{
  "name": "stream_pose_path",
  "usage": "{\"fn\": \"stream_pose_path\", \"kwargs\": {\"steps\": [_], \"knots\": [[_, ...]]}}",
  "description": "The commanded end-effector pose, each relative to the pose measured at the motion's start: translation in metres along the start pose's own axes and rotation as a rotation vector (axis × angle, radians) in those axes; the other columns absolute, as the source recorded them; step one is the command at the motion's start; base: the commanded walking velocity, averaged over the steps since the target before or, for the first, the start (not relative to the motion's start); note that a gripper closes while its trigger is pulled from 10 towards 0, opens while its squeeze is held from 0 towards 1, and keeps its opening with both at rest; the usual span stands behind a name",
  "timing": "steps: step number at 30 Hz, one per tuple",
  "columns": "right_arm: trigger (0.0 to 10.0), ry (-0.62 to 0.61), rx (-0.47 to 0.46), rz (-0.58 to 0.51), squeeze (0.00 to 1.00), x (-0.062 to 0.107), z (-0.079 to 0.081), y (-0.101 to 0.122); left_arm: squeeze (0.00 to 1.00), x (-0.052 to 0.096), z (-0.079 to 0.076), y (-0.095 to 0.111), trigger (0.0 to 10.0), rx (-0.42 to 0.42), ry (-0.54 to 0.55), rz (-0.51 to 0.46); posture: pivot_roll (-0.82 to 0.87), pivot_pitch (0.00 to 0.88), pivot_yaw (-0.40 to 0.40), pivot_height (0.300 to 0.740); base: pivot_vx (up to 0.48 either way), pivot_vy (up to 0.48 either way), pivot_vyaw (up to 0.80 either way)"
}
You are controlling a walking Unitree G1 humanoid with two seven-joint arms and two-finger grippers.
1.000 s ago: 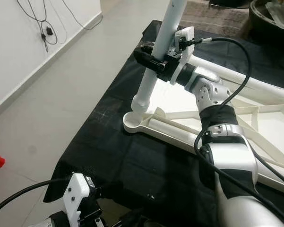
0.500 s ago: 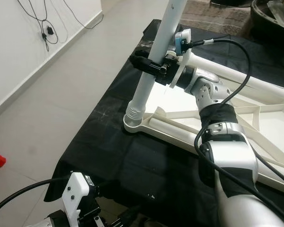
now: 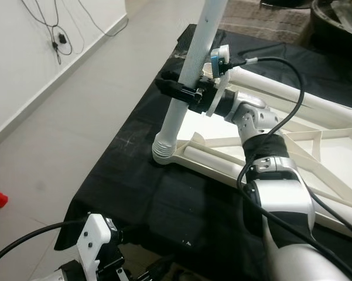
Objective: Building children table
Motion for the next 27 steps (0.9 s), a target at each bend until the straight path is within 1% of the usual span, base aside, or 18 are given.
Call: {"fn": "stream_pose_path", "kwargs": {"steps": [1, 5, 6, 7, 8, 10, 11, 12, 13, 15, 18, 19, 22, 25, 27], "knots": [[0.0, 0.024, -0.047, 0.052, 0.00, 0.000, 0.005, -0.018, 0.00, 0.002, -0.003, -0.005, 10.0, 0.009, -0.008, 0.025, 0.13, 0.250, -0.037, 0.740, 0.000, 0.000, 0.00], [0.0, 0.028, -0.034, 0.050, 0.00, -0.002, 0.005, -0.017, 0.00, 0.002, -0.003, -0.005, 10.0, 0.008, -0.010, 0.027, 0.13, 0.251, -0.036, 0.740, 0.000, 0.000, 0.00], [0.0, 0.019, -0.007, 0.072, 0.00, -0.003, 0.005, -0.019, 0.00, 0.002, -0.004, -0.005, 10.0, 0.006, -0.013, 0.028, 0.13, 0.252, -0.036, 0.740, 0.000, 0.000, 0.00], [0.0, 0.019, -0.007, 0.072, 0.00, -0.003, 0.005, -0.019, 0.00, 0.002, -0.004, -0.005, 10.0, 0.006, -0.013, 0.028, 0.13, 0.252, -0.036, 0.740, 0.000, 0.000, 0.00], [0.0, 0.005, 0.030, 0.097, 0.00, -0.004, 0.004, -0.021, 0.00, 0.002, -0.004, -0.005, 10.0, 0.004, -0.015, 0.030, 0.13, 0.252, -0.036, 0.740, 0.000, 0.000, 0.00], [0.0, 0.005, 0.030, 0.097, 0.00, -0.004, 0.004, -0.021, 0.00, 0.002, -0.004, -0.005, 10.0, 0.004, -0.015, 0.030, 0.13, 0.252, -0.036, 0.740, 0.000, 0.000, 0.00], [0.0, -0.001, 0.061, 0.112, 0.00, -0.006, 0.004, -0.022, 0.00, 0.002, -0.004, -0.005, 10.0, 0.002, -0.017, 0.030, 0.13, 0.250, -0.034, 0.740, 0.000, 0.000, 0.00], [0.0, -0.001, 0.061, 0.112, 0.00, -0.006, 0.004, -0.022, 0.00, 0.002, -0.004, -0.005, 10.0, 0.002, -0.017, 0.030, 0.13, 0.250, -0.034, 0.740, 0.000, 0.000, 0.00], [0.0, 0.003, 0.093, 0.123, 0.00, -0.008, 0.006, -0.023, 0.00, 0.001, -0.004, -0.005, 10.0, 0.001, -0.018, 0.031, 0.13, 0.248, -0.035, 0.740, 0.000, 0.000, 0.00], [0.0, 0.032, 0.125, 0.113, 0.00, -0.014, 0.014, -0.021, 0.00, 0.000, -0.004, -0.006, 10.0, -0.006, -0.023, 0.036, 0.12, 0.243, -0.035, 0.740, 0.000, 0.000, 0.00], [0.0, 0.043, 0.133, 0.111, 0.00, -0.016, 0.017, -0.022, 0.00, 0.000, -0.003, -0.006, 10.0, -0.010, -0.025, 0.037, 0.12, 0.241, -0.035, 0.740, 0.000, 0.000, 0.00], [0.0, 0.045, 0.141, 0.117, 0.00, -0.017, 0.020, -0.025, 0.00, -0.001, -0.003, -0.006, 10.0, -0.013, -0.026, 0.038, 0.12, 0.240, -0.034, 0.740, 0.000, 0.000, 0.00], [0.0, 0.039, 0.143, 0.124, 0.00, -0.018, 0.023, -0.030, 0.00, -0.001, -0.002, -0.007, 10.0, -0.016, -0.026, 0.039, 0.12, 0.236, -0.032, 0.740, 0.000, 0.000, 0.00], [0.0, 0.020, 0.144, 0.142, 0.00, -0.021, 0.027, -0.042, 0.00, -0.002, -0.001, -0.007, 10.0, -0.024, -0.024, 0.041, 0.12, 0.231, -0.031, 0.740, 0.000, 0.000, 0.00], [0.0, 0.020, 0.144, 0.145, 0.00, -0.021, 0.028, -0.044, 0.00, -0.002, 0.000, -0.007, 10.0, -0.025, -0.024, 0.041, 0.12, 0.231, -0.031, 0.740, 0.000, 0.000, 0.00]]}}
Point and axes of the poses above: a point about 5 cm out from each wrist's last joint towards the gripper, its own x axis pointing back from the gripper into the wrist, its own y axis along the axis of the wrist's last joint, z = x × y, the point moved 4 cm from there along -x, pointing out of the wrist towards the gripper, and after that the axes turned 8 degrees about x, right-handed, at the moved point
